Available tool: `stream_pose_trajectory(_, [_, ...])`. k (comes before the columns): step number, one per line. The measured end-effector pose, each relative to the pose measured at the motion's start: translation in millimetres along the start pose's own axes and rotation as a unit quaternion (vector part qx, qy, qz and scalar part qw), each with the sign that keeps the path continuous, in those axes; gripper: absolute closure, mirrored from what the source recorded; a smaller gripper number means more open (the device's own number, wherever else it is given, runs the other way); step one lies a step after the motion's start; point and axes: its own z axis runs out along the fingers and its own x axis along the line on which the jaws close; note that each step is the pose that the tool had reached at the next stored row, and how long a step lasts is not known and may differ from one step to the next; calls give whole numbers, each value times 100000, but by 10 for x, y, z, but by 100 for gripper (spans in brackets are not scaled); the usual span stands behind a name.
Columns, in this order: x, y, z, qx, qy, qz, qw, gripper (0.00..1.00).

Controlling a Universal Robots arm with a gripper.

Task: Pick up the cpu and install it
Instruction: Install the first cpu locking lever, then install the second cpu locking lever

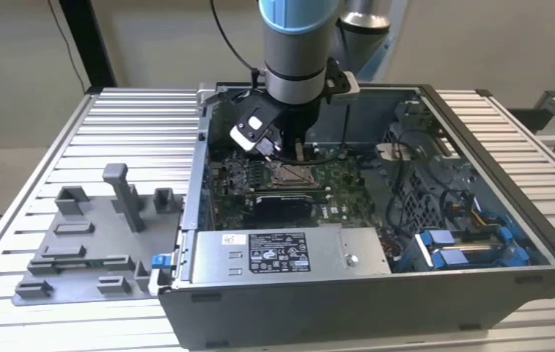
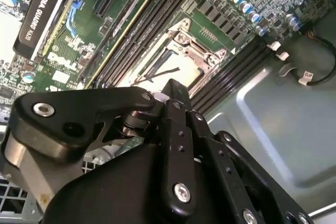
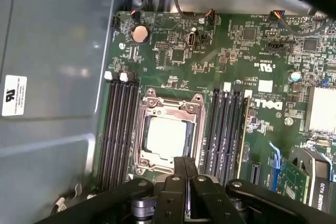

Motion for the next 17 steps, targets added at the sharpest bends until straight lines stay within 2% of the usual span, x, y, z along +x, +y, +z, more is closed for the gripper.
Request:
stream_pose_trajectory(2, [-2,-2,9,79,21,28,100000,100])
stream_pose_trajectory(5, [-4,-3,14,608,62,178,99998,100])
stream_pose_trajectory(7, [-27,1,9,1017,112,283,99994,100])
stream_pose_trajectory(9, [-53,14,4,1252,136,343,99991,100])
stream_pose_trajectory(13, [-69,14,11,1313,146,372,99991,100])
stream_pose_trajectory(17, [-81,4,55,1315,146,371,99991,100])
